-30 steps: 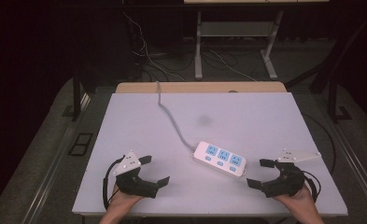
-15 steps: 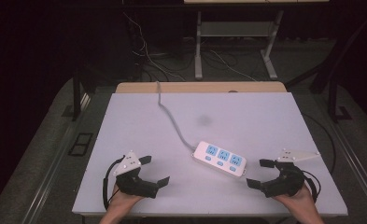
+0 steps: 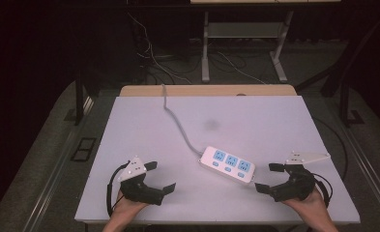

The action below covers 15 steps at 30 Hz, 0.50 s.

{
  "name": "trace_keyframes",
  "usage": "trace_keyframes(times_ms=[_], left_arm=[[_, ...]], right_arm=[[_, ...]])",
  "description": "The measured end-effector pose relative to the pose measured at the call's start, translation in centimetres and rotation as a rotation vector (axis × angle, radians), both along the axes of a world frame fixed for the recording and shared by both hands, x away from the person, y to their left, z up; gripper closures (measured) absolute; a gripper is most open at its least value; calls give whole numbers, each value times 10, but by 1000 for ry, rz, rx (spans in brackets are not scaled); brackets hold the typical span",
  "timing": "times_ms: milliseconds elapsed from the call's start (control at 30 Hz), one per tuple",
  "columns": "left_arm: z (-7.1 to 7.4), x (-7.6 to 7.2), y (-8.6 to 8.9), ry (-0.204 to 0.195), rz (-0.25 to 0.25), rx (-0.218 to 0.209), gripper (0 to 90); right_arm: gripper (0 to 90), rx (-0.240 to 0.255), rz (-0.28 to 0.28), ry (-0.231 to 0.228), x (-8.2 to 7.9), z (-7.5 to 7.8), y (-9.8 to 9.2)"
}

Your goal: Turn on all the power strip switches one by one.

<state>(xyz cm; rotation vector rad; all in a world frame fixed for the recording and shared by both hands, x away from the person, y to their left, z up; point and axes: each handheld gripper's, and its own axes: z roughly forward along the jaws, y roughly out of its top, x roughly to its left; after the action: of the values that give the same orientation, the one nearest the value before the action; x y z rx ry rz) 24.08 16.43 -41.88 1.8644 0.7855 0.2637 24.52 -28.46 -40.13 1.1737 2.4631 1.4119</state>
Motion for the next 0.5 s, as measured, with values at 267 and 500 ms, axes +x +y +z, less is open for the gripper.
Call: trace_keyframes(times_ms=[267, 500], left_arm=[[-1, 0, -1, 5, -2, 6, 0], [-1, 0, -1, 7, -5, 8, 0]], right_arm=[[5, -18, 34, -6, 8, 9, 7], [5, -42, 60, 5, 14, 10, 13]])
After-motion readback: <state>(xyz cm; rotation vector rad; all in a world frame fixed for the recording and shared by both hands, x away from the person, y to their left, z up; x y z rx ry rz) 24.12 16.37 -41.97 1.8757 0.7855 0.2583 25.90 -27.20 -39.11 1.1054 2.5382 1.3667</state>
